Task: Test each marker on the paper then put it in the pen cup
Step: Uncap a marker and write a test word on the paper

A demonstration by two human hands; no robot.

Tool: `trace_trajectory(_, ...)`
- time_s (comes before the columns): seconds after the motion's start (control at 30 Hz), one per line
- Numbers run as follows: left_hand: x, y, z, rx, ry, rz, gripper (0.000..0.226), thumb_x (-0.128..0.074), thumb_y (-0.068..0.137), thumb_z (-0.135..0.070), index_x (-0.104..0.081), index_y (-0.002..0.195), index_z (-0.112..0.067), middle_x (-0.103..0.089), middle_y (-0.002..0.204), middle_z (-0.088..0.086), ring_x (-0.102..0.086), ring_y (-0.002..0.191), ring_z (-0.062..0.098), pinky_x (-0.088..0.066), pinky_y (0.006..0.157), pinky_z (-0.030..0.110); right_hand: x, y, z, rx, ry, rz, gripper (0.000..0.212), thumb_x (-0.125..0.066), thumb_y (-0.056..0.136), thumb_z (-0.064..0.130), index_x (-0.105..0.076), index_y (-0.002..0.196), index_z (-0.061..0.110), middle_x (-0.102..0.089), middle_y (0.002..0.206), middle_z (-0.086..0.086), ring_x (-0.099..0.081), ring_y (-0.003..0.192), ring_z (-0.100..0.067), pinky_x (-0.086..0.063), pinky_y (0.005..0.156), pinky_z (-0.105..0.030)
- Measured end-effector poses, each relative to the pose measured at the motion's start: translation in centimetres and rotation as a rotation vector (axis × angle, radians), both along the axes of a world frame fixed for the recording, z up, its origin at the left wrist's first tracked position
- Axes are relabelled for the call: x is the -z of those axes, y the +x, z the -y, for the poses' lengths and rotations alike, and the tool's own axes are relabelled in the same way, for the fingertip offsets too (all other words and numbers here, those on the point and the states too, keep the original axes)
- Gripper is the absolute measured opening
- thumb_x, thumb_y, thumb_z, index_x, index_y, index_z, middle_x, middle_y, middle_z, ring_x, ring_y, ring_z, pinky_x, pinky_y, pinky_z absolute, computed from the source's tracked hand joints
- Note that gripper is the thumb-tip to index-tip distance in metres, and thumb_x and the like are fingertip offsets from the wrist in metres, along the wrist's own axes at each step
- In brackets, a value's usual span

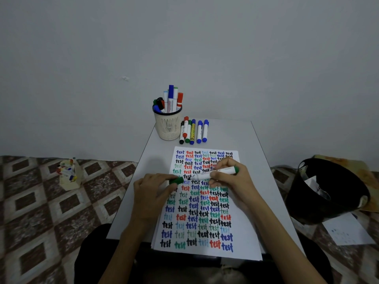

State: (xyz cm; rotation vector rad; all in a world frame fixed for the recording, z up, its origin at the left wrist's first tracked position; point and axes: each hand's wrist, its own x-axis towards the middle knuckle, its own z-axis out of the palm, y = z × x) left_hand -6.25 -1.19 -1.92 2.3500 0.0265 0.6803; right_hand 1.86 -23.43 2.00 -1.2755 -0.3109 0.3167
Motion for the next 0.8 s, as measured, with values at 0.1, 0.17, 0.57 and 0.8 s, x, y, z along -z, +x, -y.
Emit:
trace_trajectory(0.1,-0.3,0.0,0.2,0.022,-0.034,0.014,0.04,-0.046,0.084,-0.062,-0.066,0.106,-0.035,-0.064,0.1,-0.021,-0.054,0.098,0.003,-0.037,0.092,0.046,-0.3,-0.3,-0.1,0.01,0.008,0.022,0.016,-0.067,0.075,-0.012,-0.058,0.085,-0.004,-0.067,0.07,-0.023,-0.068,0.058,-0.028,-0.059,0.058,-0.031)
trace_trajectory(0.17,-0.6,-0.1,0.4,0.052,-0.053,0.031,0.042,-0.045,0.084,-0.065,-0.066,0.106,-0.036,-0.063,0.098,-0.025,-0.055,0.097,0.002,-0.041,0.089,0.047,-0.3,-0.5,-0.1,0.002,0.005,0.031,0.016,-0.067,0.075,-0.013,-0.058,0.083,-0.003,-0.067,0.07,-0.023,-0.068,0.059,-0.028,-0.059,0.058,-0.031)
trace_trajectory(0.57,-2.9,-0.8,1.9,0.271,-0.458,-0.042,0.012,-0.061,0.083,-0.021,-0.068,0.093,-0.022,-0.071,0.076,-0.003,-0.066,0.067,0.01,-0.052,0.067,0.017,-0.2,-1.8,0.0,-0.123,-0.299,0.229,0.018,-0.075,0.08,0.009,-0.076,0.097,0.007,-0.071,0.073,-0.011,-0.057,0.052,-0.017,-0.043,0.046,-0.024)
trace_trajectory(0.8,-3.3,0.1,1.8,0.245,-0.242,0.118,0.017,-0.066,0.083,-0.02,-0.068,0.1,-0.019,-0.07,0.075,-0.005,-0.067,0.067,0.006,-0.055,0.066,0.019,0.1,-1.5,-0.6,-0.05,-0.251,0.239,0.014,-0.074,0.081,0.014,-0.076,0.092,0.005,-0.058,0.053,-0.006,-0.039,0.037,-0.013,-0.032,0.038,-0.022)
